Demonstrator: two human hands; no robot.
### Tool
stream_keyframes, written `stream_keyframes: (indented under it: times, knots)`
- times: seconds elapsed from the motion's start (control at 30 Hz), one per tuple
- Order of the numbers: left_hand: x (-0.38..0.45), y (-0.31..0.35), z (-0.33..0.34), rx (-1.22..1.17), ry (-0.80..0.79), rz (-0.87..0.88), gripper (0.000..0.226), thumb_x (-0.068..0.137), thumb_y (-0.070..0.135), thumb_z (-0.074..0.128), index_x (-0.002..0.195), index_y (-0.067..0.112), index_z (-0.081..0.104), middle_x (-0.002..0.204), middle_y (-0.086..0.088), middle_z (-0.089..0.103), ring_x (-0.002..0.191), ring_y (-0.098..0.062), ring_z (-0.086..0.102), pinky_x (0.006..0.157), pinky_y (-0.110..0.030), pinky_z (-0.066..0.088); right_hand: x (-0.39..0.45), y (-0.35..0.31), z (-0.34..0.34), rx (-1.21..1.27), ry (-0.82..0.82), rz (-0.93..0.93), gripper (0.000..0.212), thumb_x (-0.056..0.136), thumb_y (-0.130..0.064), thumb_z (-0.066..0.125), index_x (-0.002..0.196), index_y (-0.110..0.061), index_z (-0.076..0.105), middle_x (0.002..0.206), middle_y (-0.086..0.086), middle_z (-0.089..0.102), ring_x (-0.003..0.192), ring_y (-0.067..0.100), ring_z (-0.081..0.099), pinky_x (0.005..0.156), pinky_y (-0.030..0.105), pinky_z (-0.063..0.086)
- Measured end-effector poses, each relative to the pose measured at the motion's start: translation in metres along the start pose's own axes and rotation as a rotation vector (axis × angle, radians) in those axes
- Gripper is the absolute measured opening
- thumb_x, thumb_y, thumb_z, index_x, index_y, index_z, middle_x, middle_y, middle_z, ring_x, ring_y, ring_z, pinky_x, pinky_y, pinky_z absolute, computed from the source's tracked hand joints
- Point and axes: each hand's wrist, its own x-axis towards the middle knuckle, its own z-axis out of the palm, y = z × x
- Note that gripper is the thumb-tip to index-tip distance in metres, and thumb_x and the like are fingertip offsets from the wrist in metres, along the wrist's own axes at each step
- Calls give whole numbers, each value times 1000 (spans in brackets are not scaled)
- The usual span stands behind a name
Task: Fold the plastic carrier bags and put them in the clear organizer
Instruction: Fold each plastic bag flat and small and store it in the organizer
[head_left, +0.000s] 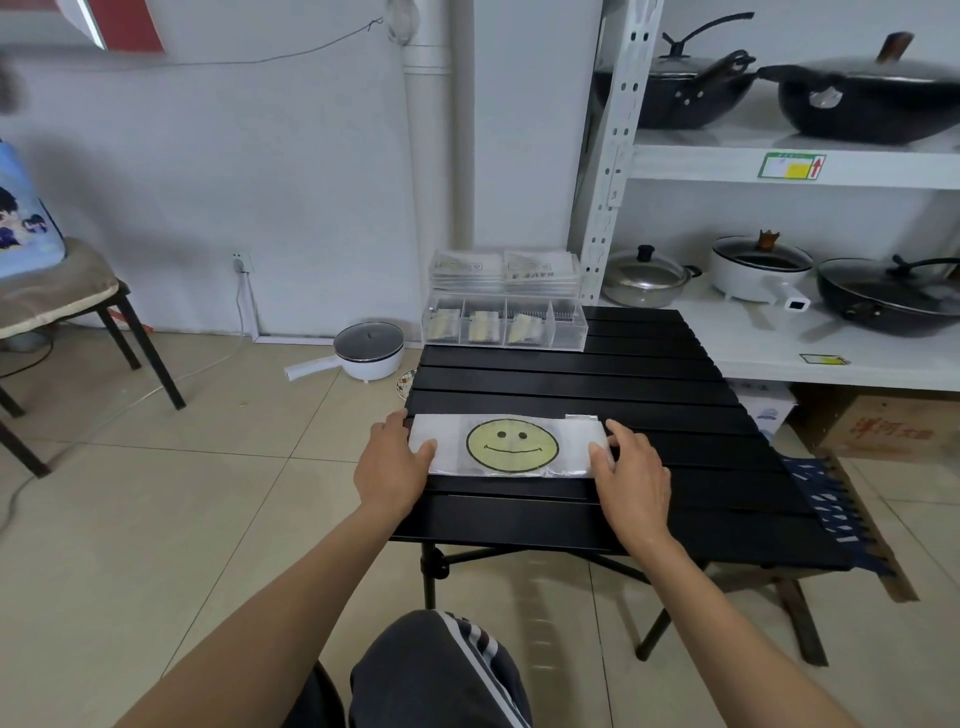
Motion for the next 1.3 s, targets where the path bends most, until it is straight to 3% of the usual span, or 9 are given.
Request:
stream_keyframes:
  times: [0.17,0.33,0.47,0.6,0.73,0.9,1.03,1.2,1.3]
  knots:
    - [2,3,1,57,-20,22,50,89,24,57,137,23,42,121,-4,53,101,-23,58,77,-34,46,3,1,0,-54,-8,-9,45,97,-33,51,140,-22,47,126,3,58,113,23,52,92,41,41]
    - [-2,2,0,238,-21,124,44,96,20,43,140,27,40,121,-6,47,96,-28,58,80,-37,45,10,3,-3,-56,-38,-8,44,96,-34,54,139,-23,48,122,2,57,99,21,60,87,40,48]
    - [-5,6,1,267,-50,167,21,99,29,37,115,20,46,109,-5,50,88,-30,56,83,-40,46,19,3,-6,-146,-81,-68,39,99,-34,47,137,-29,49,110,1,52,81,22,59,79,39,50]
    - [1,3,3,439,-73,242,31,94,17,37,123,18,47,112,-5,36,79,-28,55,66,-32,43,23,5,-5,-275,-113,-135,31,103,-37,38,125,-27,56,94,-1,42,67,16,50,61,31,41]
    - [5,7,4,574,-89,244,29,95,15,37,122,16,48,112,-8,36,71,-30,54,57,-32,37,28,-2,-6,-261,-166,-57,31,103,-43,31,114,-20,50,96,1,49,70,16,53,67,35,46]
    - [9,8,4,809,-9,321,27,92,21,44,117,18,51,122,-6,42,98,-25,45,72,-33,32,26,-9,-15,-327,-253,-78,31,104,-32,33,130,-19,43,109,8,50,84,23,56,77,39,50]
    - [15,10,9,716,2,478,28,74,-1,68,102,4,61,114,-12,53,97,-29,54,77,-36,47,28,-11,-14,-507,-290,-152,45,101,-29,39,145,-26,28,115,9,44,82,18,51,66,30,42]
    - [13,13,15,531,-189,449,25,88,-1,47,111,4,54,124,-11,48,109,-28,48,85,-37,48,28,-9,-9,-546,-296,-145,51,99,-24,42,147,-27,25,117,10,44,86,22,49,71,33,41]
    - [7,18,18,478,-226,357,35,97,16,39,127,-1,46,143,-18,35,130,-33,36,102,-38,38,30,-18,-9,-568,-320,-109,58,96,-18,49,148,-26,26,122,11,45,101,26,53,85,39,42]
